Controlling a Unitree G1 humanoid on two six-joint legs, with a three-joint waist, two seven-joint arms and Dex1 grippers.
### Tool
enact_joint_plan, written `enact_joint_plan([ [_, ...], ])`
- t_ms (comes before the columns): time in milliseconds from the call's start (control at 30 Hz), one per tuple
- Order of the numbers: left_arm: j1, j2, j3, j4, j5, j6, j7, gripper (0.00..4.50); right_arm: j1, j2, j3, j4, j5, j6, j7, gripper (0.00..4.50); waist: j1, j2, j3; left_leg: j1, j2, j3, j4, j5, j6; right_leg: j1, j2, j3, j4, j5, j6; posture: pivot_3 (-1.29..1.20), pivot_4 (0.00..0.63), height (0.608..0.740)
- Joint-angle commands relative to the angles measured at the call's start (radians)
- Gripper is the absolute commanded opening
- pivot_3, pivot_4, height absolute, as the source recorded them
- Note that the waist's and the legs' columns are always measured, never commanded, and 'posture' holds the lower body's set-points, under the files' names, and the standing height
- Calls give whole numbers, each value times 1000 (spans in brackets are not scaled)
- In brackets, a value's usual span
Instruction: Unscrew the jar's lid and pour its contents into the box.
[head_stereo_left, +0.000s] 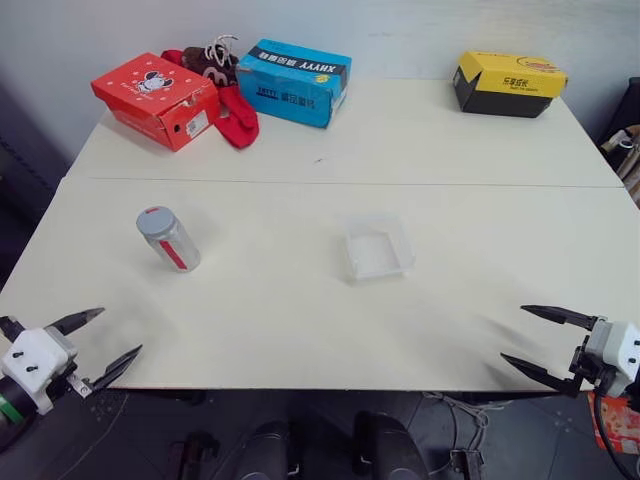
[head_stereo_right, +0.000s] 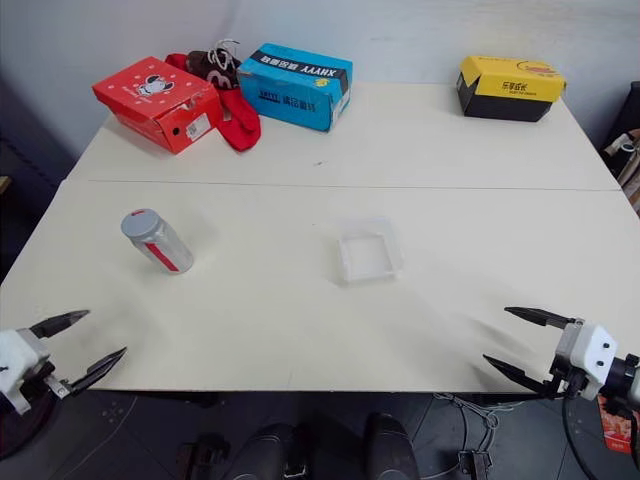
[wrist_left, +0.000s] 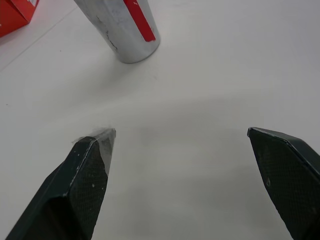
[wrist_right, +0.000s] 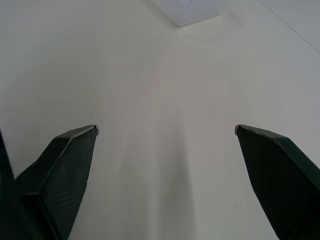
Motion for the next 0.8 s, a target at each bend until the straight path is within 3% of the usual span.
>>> enact_joint_plan([
  [33, 8, -17, 44, -22, -34, 27, 25, 4467, -20, 4, 0, -27, 31, 17, 1, 4500, 0, 0, 0, 0, 0, 0, 0, 0, 0, 0, 0, 0, 0, 0, 0, 0, 150, 740],
  [200, 12, -91, 134, -81, -195, 171, 102, 4467, -98, 123, 28, -186, 115, 58, -90, 4500, -6, 0, 0, 0, 2, 0, 0, 0, -1, 0, 1, 0, 1, 0, 0, 0, 150, 740],
  [333, 2, -192, 223, -67, -177, 212, 299, 4467, -127, 234, 82, -322, 167, 75, -124, 4500, -1, 2, 0, 0, 2, 0, 1, 0, -2, 0, 2, -1, 3, 0, -1, 0, 150, 740],
  [467, 9, -277, 262, -119, -194, 284, 444, 4467, -156, 296, 131, -347, 177, 11, -69, 4500, 8, 0, -1, 0, 1, 0, 1, 0, -1, 0, 2, -1, 3, 0, -1, 0, 150, 740],
  [633, 15, -356, 207, -293, -234, 354, 504, 4467, -178, 300, 147, -321, 200, 26, -23, 4500, 25, -6, -5, 0, 0, 0, 3, -1, 0, 0, 1, -1, 4, 0, 0, 0, 150, 740],
  [800, -8, -452, 77, -520, -175, 399, 636, 4467, -185, 292, 145, -285, 201, 52, 2, 4500, 25, -7, -5, 0, 0, 0, 4, -1, 0, 1, 0, -1, 4, 0, -1, 0, 150, 740],
])
